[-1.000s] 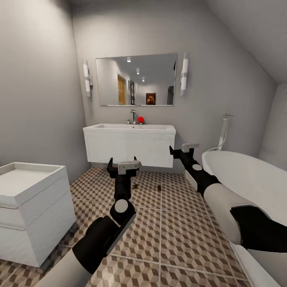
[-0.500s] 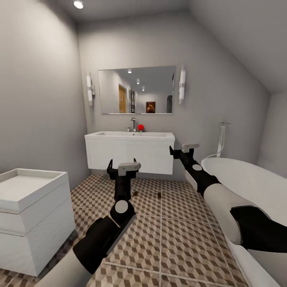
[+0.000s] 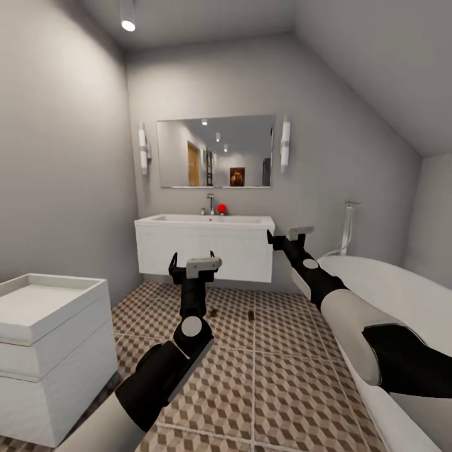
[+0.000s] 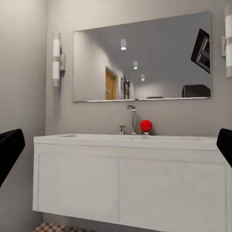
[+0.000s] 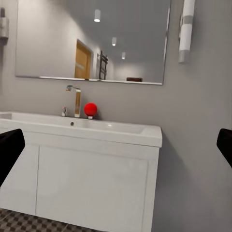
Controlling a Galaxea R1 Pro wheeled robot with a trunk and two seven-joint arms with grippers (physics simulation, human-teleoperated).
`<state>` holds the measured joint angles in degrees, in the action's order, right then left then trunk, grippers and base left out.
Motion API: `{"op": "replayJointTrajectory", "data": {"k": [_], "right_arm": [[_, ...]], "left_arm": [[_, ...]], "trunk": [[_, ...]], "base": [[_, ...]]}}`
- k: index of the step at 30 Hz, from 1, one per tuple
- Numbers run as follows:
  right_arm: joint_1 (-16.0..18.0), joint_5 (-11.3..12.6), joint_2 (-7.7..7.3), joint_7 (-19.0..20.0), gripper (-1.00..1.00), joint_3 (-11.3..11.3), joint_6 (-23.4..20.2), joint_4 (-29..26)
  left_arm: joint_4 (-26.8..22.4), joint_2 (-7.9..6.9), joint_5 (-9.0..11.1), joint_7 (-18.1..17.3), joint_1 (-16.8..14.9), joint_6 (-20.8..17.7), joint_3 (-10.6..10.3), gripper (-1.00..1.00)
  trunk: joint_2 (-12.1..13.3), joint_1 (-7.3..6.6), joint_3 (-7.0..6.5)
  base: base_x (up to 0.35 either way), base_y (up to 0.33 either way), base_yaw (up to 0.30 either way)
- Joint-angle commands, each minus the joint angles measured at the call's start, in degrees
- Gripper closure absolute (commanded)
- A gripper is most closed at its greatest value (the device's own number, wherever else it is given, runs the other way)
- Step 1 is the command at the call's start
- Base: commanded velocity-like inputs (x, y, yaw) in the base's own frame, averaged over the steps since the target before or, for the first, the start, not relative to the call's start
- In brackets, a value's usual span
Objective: Take the four mousetraps from the cabinet in the bathroom and place them on the bathroom floor. Make sure all four end up on the same floor surface, and ensure that at least two of them are either under or directly next to the same bathroom sink.
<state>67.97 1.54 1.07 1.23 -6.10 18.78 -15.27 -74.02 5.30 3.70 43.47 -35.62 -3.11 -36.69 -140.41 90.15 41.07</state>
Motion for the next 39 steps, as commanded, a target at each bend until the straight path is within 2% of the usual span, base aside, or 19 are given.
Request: {"op": "replayJointTrajectory", "data": {"k": [1,39], "right_arm": [[0.05,0.16,-0.01,0.09,-1.00,-0.14,0.21,0.08],[0.05,0.13,-0.01,0.09,-1.00,-0.14,0.21,0.10]], "left_arm": [[-0.05,-0.03,0.25,0.38,-0.07,-0.32,-0.14,-1.00],[1.18,-0.03,0.34,0.47,-0.06,-0.26,-0.16,-1.00]], "trunk": [[0.38,-0.24,-0.11],[15.62,-8.58,-6.93]], "base": [[0.000,0.000,0.000],[0.000,0.000,0.000]]}}
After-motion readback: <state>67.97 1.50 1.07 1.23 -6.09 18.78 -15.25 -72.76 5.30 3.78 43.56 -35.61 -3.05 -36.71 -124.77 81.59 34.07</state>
